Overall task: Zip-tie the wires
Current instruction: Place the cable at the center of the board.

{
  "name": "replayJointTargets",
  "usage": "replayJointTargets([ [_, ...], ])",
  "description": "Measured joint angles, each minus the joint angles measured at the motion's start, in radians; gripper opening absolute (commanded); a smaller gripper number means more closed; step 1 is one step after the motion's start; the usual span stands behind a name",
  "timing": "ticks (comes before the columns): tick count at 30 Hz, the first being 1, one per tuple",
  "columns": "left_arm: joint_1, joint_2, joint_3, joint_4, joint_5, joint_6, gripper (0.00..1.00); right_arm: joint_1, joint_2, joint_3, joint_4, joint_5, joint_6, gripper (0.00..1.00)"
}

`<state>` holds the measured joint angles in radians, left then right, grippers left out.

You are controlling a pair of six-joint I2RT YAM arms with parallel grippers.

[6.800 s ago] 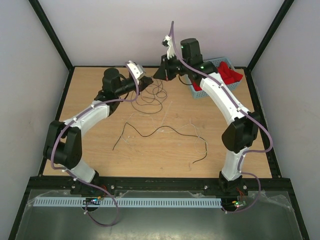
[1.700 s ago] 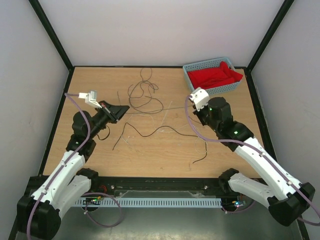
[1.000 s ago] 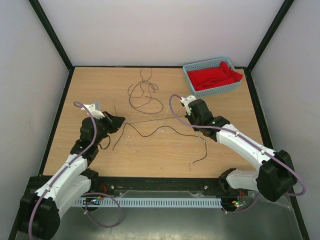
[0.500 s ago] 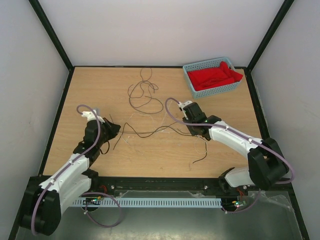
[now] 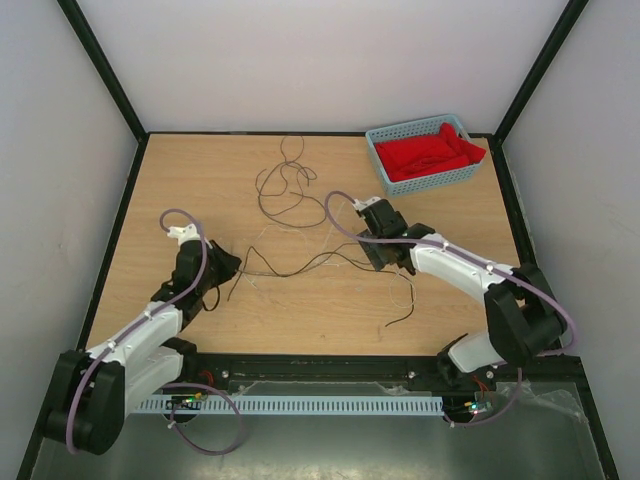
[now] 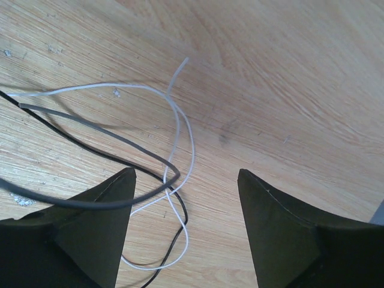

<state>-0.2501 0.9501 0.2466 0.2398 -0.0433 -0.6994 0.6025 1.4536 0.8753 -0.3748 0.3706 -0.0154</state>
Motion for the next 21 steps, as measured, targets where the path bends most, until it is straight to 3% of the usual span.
replayJointTargets([
  [4, 0.0, 0.013, -0.008, 0.0, -0.01, -0.008, 0.27, 0.0, -0.024, 0.029, -0.026, 0.019, -0.008, 0.86],
  [11, 0.0, 0.041, -0.018, -0.005, -0.03, -0.03, 0.33, 0.0, -0.097, 0.086, -0.077, 0.032, -0.025, 0.89],
  [21, 0.009, -0.063, -0.015, -0.1, -0.098, -0.02, 0.72, 0.0, -0.152, 0.181, -0.159, -0.026, -0.042, 0.89],
])
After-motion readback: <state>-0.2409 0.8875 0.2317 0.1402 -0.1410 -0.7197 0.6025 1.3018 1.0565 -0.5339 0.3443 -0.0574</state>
